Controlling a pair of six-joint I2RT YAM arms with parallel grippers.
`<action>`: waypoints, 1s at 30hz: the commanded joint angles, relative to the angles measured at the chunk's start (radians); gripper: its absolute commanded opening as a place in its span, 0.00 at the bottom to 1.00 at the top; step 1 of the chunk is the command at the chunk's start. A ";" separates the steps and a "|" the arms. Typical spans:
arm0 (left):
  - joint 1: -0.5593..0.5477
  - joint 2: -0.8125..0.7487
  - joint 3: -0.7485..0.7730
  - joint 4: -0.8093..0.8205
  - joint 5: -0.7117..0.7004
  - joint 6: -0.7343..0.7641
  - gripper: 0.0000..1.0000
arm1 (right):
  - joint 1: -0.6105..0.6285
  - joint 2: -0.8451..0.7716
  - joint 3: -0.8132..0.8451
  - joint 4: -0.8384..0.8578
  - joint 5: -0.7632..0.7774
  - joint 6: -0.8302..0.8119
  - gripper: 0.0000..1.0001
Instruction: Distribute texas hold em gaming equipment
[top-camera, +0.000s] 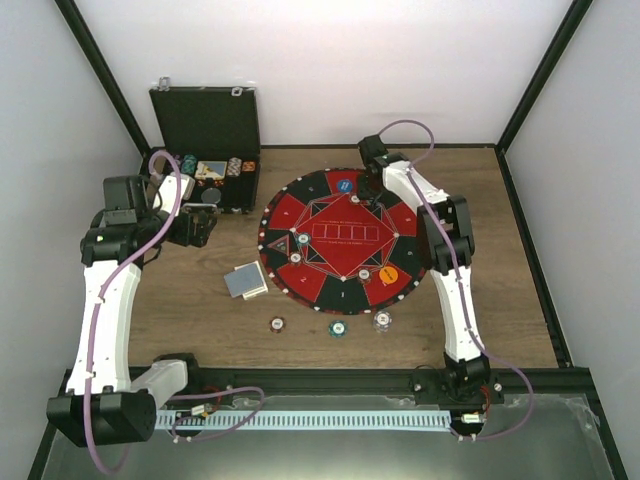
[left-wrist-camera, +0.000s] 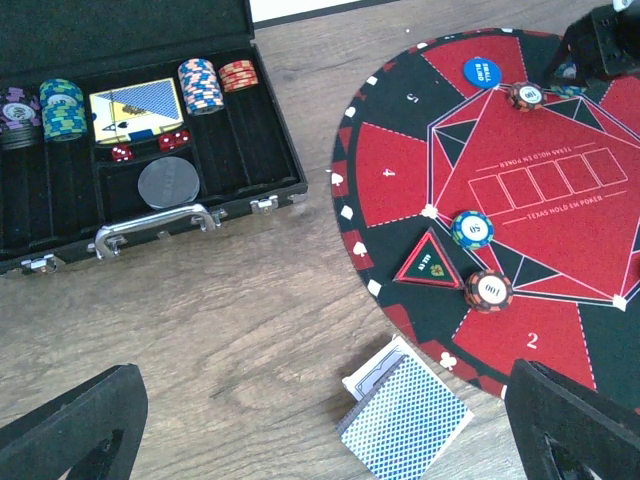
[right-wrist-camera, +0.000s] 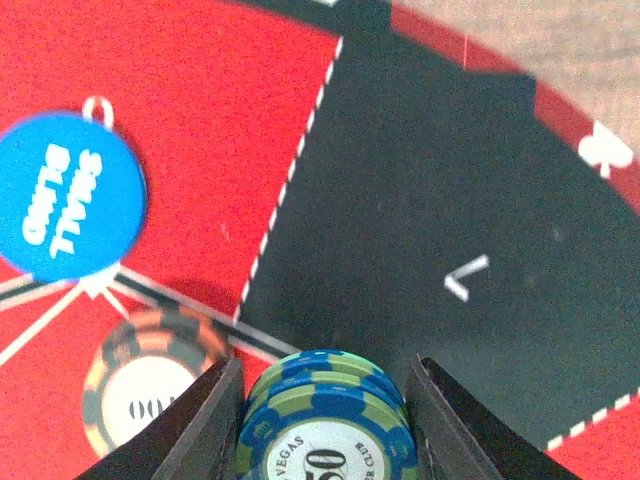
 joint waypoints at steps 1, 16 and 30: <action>0.006 0.006 0.010 -0.004 0.008 0.008 1.00 | -0.029 0.069 0.148 -0.035 -0.012 -0.015 0.20; 0.006 0.030 0.006 0.016 -0.010 0.007 1.00 | -0.038 0.175 0.262 -0.067 -0.015 -0.018 0.47; 0.006 0.007 0.004 0.002 -0.010 -0.014 1.00 | 0.018 -0.137 0.146 -0.088 -0.024 0.007 0.64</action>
